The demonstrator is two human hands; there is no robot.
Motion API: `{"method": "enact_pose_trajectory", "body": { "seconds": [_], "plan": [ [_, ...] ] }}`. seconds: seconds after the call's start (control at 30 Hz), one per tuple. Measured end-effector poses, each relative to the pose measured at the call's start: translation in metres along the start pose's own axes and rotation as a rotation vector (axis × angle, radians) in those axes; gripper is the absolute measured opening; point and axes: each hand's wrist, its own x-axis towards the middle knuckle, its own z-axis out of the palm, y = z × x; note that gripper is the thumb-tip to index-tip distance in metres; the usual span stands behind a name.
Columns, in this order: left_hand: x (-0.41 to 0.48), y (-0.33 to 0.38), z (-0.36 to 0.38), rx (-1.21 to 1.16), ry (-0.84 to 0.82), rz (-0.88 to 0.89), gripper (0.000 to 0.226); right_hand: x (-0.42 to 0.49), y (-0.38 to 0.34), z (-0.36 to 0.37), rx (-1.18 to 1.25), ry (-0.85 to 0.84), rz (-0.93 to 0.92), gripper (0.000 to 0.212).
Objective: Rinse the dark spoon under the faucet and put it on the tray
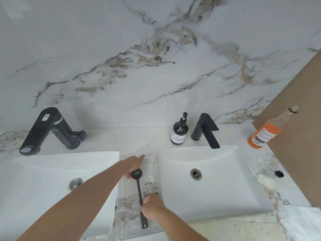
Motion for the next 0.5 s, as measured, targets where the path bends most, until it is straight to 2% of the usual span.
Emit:
{"method": "enact_pose_trajectory", "body": {
  "seconds": [0.13, 0.2, 0.33, 0.5],
  "plan": [
    [-0.005, -0.004, 0.001, 0.151, 0.074, 0.062, 0.071, -0.01, -0.003, 0.001, -0.087, -0.011, -0.036, 0.027],
    [-0.006, -0.005, 0.001, 0.21, 0.109, 0.098, 0.064, -0.016, -0.005, -0.002, -0.096, -0.023, -0.043, 0.022],
    [-0.021, 0.005, 0.003, 0.319, 0.129, 0.122, 0.05, -0.033, -0.005, -0.02, -0.125, -0.093, -0.126, 0.031],
    [-0.036, 0.046, 0.011, 0.457, 0.292, 0.332, 0.055, -0.06, 0.002, -0.072, -0.017, -0.237, -0.203, 0.013]
  ]
}}
